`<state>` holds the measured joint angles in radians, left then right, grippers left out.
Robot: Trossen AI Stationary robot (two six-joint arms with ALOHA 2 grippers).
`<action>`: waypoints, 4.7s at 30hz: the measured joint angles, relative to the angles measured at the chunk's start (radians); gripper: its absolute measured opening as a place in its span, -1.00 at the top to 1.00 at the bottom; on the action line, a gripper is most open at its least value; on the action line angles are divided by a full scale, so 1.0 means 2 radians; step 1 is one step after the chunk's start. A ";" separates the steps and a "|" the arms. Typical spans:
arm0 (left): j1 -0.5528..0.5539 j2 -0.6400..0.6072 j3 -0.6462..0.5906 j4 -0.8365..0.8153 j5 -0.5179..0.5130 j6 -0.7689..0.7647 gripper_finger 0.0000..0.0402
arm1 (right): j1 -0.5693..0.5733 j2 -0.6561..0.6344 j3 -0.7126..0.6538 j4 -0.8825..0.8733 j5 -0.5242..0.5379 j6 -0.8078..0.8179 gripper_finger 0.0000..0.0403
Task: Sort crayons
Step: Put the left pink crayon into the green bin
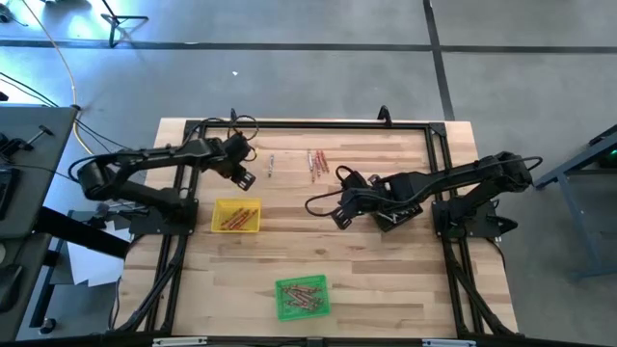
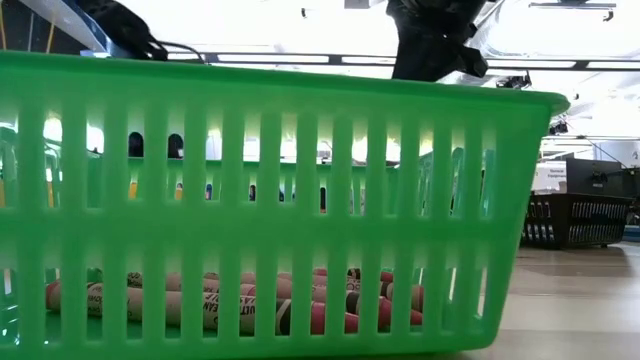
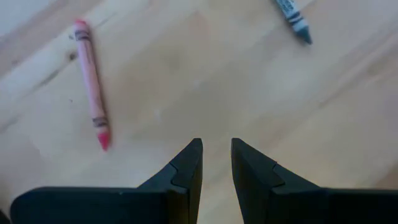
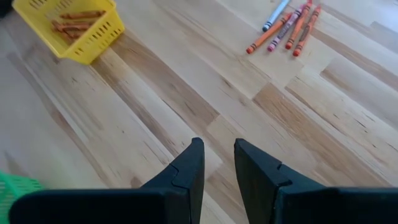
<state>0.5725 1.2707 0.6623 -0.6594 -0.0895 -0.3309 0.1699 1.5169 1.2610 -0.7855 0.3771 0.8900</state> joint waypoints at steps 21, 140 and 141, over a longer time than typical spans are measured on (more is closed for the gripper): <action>0.101 0.091 0.038 0.001 -0.030 0.084 0.44 | 0.000 0.000 0.000 0.006 0.004 0.000 0.59; -0.497 0.148 0.141 0.290 0.111 -0.166 1.00 | -0.003 0.000 0.000 0.008 0.018 -0.072 0.59; -0.502 0.147 0.141 0.298 0.115 -0.165 1.00 | -0.003 0.000 0.000 0.008 0.024 -0.057 0.59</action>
<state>-0.4313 1.5650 0.9444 -0.0639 0.1413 -0.6601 0.1635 1.5177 1.2617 -0.7704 0.4258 0.7756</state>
